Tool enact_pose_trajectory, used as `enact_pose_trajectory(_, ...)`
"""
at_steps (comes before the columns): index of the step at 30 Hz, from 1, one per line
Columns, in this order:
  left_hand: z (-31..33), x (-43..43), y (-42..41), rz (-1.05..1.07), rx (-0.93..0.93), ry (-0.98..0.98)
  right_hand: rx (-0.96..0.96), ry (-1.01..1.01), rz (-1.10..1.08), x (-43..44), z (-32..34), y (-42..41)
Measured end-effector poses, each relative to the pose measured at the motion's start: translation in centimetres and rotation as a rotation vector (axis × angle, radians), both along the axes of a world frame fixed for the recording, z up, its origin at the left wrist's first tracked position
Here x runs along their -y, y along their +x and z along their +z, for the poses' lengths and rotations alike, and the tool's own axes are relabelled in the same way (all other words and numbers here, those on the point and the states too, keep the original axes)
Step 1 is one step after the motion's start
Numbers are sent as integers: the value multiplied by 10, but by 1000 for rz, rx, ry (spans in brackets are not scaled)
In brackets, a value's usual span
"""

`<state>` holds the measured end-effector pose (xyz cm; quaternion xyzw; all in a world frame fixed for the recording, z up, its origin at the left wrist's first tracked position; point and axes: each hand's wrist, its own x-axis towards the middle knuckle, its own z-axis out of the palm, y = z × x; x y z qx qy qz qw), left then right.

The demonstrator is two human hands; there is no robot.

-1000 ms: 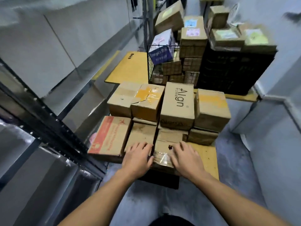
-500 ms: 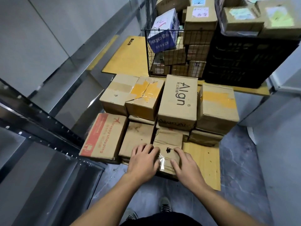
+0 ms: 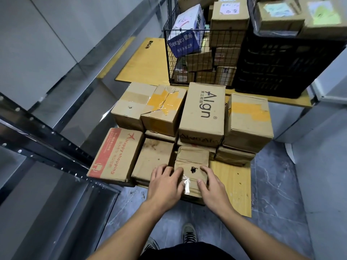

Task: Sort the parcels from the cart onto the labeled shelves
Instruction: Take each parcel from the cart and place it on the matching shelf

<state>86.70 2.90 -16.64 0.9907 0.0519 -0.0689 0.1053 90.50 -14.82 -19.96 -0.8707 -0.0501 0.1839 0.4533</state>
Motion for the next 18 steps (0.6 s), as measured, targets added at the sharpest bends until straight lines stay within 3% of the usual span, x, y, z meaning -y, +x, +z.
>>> enact_pose_trajectory(3, 2, -2, -8, 38, 90, -174, 26, 49, -7, 4, 6, -1)
enact_pose_trajectory(11, 27, 1, -19, 270, 370, -864, 111, 224, -31, 3, 33, -3)
enact_pose_trajectory(15, 26, -4, -22, 357, 462, -1057, 177, 273, -31, 1, 47, -2)
enact_pose_trajectory(18, 26, -8, -23, 472, 509, -1055, 193, 311, -13, -1, 54, 2)
